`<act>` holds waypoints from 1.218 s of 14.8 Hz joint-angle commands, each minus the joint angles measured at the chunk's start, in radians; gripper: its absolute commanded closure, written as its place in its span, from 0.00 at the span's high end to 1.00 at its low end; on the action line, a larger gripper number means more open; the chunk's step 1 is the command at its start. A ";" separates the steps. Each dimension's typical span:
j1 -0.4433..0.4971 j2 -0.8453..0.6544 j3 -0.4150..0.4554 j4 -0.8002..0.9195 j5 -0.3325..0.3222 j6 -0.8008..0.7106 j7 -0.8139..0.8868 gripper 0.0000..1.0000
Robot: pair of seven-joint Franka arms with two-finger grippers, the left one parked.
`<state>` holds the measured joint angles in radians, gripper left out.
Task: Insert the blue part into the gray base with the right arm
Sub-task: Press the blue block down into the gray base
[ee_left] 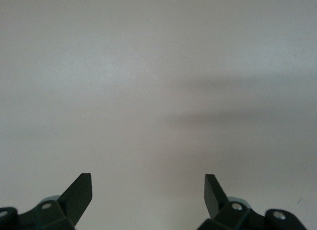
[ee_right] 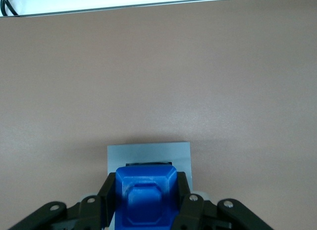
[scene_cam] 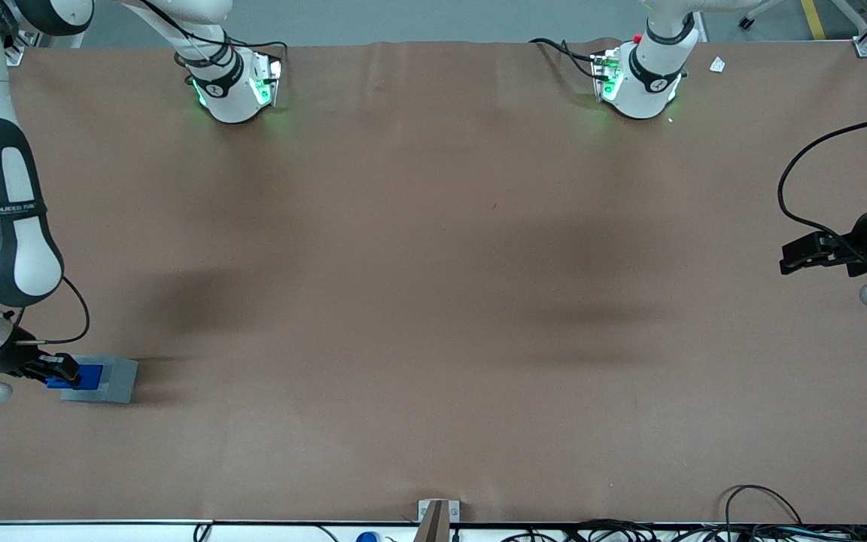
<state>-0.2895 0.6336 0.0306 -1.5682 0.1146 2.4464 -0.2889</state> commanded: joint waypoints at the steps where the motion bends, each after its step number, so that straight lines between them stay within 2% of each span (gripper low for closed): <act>1: -0.020 0.008 0.018 0.020 -0.006 -0.013 -0.013 0.00; 11: -0.007 0.049 0.018 0.043 -0.004 0.000 -0.003 0.00; 12: -0.005 0.051 0.017 0.045 -0.007 0.000 -0.003 0.06; 13: -0.005 0.055 0.017 0.056 -0.012 -0.001 -0.006 0.25; 14: -0.001 0.060 0.017 0.066 -0.030 -0.001 -0.006 0.38; 15: 0.000 0.061 0.017 0.069 -0.048 0.000 -0.006 0.64; 18: -0.010 0.060 0.018 0.080 -0.055 -0.012 -0.009 1.00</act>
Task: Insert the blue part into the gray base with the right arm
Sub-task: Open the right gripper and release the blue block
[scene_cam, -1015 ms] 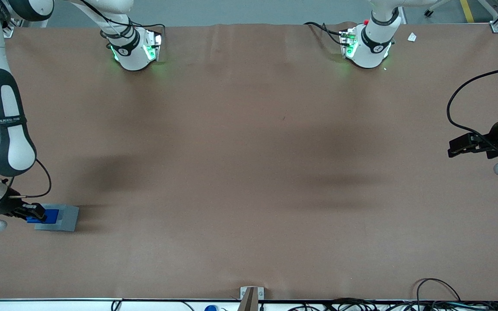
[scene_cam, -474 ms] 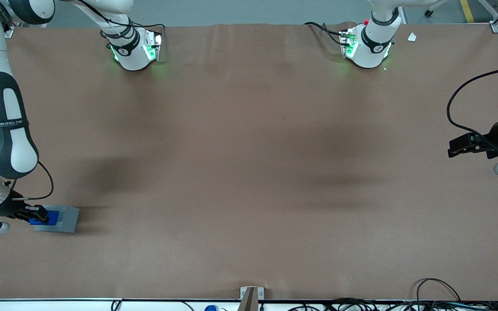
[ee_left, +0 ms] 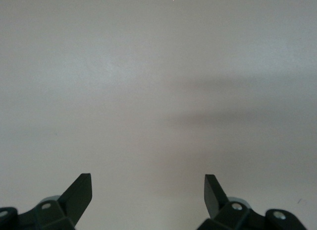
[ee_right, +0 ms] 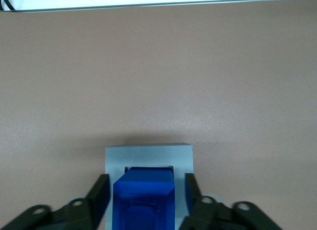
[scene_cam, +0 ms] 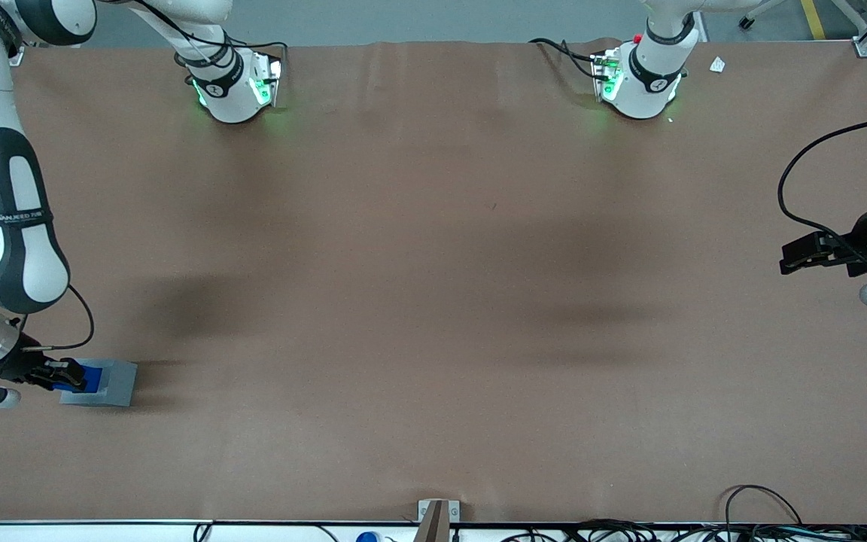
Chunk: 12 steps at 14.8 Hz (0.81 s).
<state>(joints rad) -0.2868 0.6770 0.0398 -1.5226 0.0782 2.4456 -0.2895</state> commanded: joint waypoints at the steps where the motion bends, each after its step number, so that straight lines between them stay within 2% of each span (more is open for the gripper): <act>1: -0.011 0.015 0.009 0.036 -0.018 -0.014 -0.008 1.00; 4: -0.011 0.003 0.009 0.056 -0.012 -0.051 -0.005 1.00; 8: 0.005 -0.048 0.009 0.168 -0.024 -0.438 0.048 1.00; 12: 0.005 -0.218 0.012 0.163 -0.063 -0.592 0.064 1.00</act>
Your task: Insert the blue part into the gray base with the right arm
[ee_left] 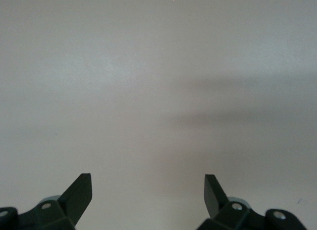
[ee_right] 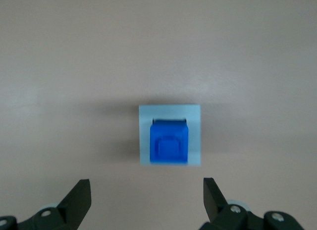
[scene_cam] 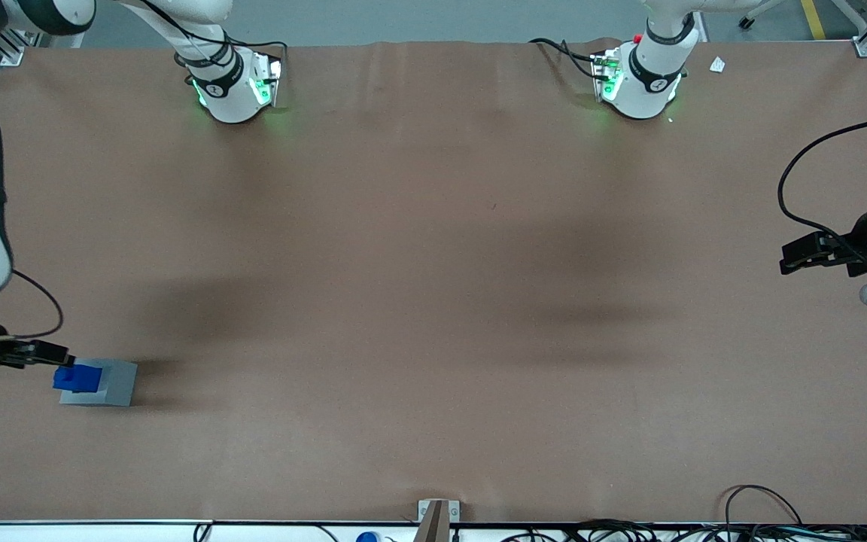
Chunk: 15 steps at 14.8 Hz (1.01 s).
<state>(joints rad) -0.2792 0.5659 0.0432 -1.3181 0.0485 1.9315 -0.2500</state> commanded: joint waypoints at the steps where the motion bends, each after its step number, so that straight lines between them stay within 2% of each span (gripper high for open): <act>1: 0.003 -0.151 0.009 -0.043 -0.047 -0.103 0.023 1.00; 5: 0.035 -0.296 0.014 -0.058 -0.059 -0.242 0.018 1.00; 8: 0.086 -0.470 0.015 -0.250 -0.055 -0.220 0.046 1.00; 10: 0.124 -0.575 0.018 -0.347 -0.058 -0.216 0.122 1.00; 13: 0.207 -0.594 0.021 -0.354 -0.068 -0.240 0.265 1.00; 15: 0.232 -0.586 0.021 -0.340 -0.125 -0.232 0.281 1.00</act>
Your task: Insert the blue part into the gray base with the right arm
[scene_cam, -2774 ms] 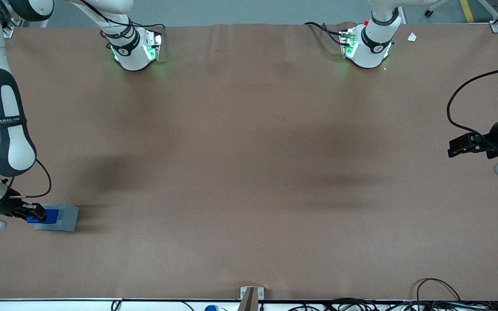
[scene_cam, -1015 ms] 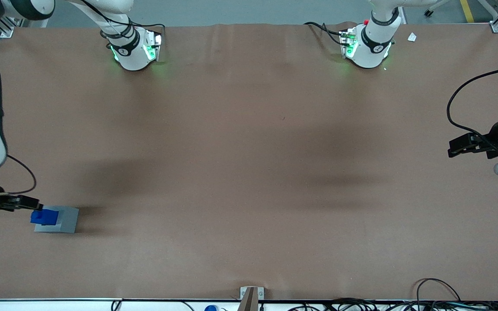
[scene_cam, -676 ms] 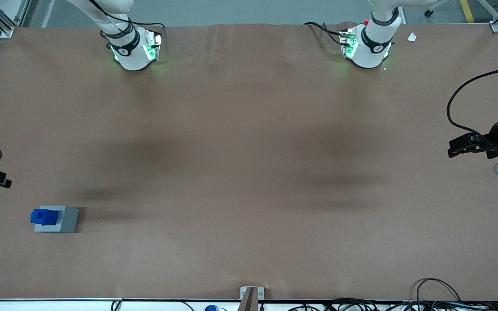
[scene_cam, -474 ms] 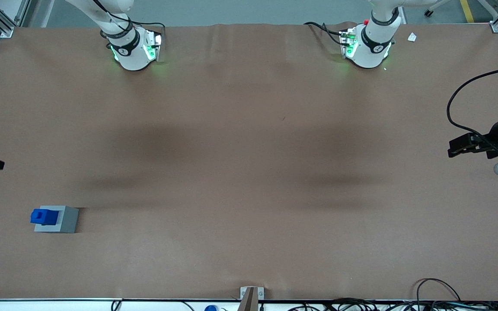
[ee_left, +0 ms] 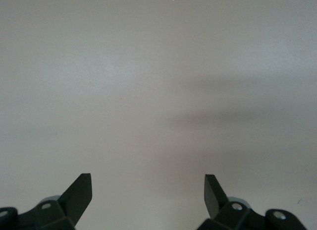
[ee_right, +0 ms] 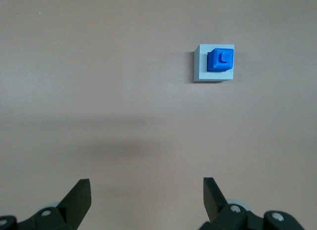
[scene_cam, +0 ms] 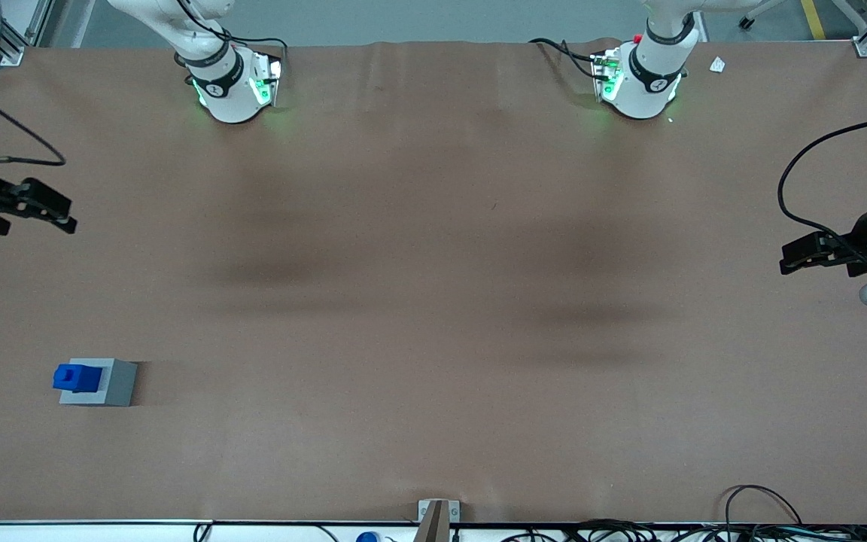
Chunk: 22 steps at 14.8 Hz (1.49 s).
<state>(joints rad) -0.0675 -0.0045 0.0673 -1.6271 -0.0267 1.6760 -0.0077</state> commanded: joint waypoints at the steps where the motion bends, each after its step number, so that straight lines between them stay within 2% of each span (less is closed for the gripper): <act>1: 0.020 -0.015 -0.004 -0.024 -0.059 0.024 0.038 1.00; 7: 0.011 -0.014 -0.009 -0.010 -0.050 0.002 0.049 1.00; 11: -0.032 -0.011 -0.014 -0.004 0.022 0.001 0.038 1.00; 15: -0.032 -0.012 -0.011 0.035 0.024 -0.009 0.032 1.00; 22: -0.035 -0.012 -0.014 0.136 0.004 -0.136 0.021 1.00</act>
<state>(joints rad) -0.0901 -0.0086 0.0521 -1.5058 -0.0188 1.5597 0.0255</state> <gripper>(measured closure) 0.000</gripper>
